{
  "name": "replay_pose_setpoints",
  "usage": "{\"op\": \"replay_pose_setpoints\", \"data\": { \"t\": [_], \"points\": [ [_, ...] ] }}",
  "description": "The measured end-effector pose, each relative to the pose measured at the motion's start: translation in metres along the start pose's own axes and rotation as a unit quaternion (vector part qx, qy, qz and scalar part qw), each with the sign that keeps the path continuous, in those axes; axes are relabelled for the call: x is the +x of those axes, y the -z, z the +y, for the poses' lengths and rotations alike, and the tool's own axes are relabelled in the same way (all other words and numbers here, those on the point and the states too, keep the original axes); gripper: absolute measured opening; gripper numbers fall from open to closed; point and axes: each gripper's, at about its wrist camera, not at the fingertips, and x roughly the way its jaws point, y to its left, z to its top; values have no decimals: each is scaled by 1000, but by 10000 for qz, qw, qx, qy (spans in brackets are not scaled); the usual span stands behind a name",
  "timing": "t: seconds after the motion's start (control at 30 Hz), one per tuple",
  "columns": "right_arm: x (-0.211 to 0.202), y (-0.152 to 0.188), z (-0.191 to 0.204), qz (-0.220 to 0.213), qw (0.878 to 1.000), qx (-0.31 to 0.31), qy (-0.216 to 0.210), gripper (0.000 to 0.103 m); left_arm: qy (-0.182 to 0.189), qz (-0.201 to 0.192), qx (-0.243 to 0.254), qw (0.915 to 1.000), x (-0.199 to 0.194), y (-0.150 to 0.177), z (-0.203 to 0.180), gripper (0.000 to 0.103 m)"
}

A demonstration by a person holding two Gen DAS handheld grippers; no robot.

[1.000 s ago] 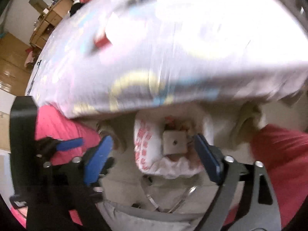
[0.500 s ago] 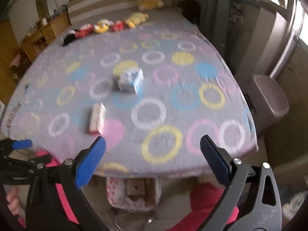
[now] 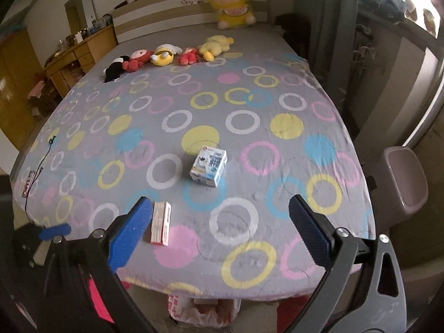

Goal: Collect trash
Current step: 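Grasp the white milk carton with the right gripper while the left gripper approaches the red-white box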

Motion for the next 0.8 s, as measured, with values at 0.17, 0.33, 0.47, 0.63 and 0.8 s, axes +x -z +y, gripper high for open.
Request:
{"op": "replay_pose_setpoints", "data": {
  "t": [0.17,0.33,0.47,0.63,0.8],
  "points": [
    [32,-22,-3,-32,9991,404,-146,96,-26,197,-142,9997,26,-13,0,92],
    [68,-38,-8,165,9970,730,-209,96,-123,388,-402,9984,57,-19,7,92],
    [100,-42,1,341,9975,612,-103,96,-87,517,-594,9969,80,-22,12,92],
    [141,-46,9,573,9970,514,8,96,-230,551,-647,9961,109,-27,14,92],
    [186,-49,11,840,9946,605,50,96,-325,705,-742,9942,138,-29,16,92]
  ]
}}
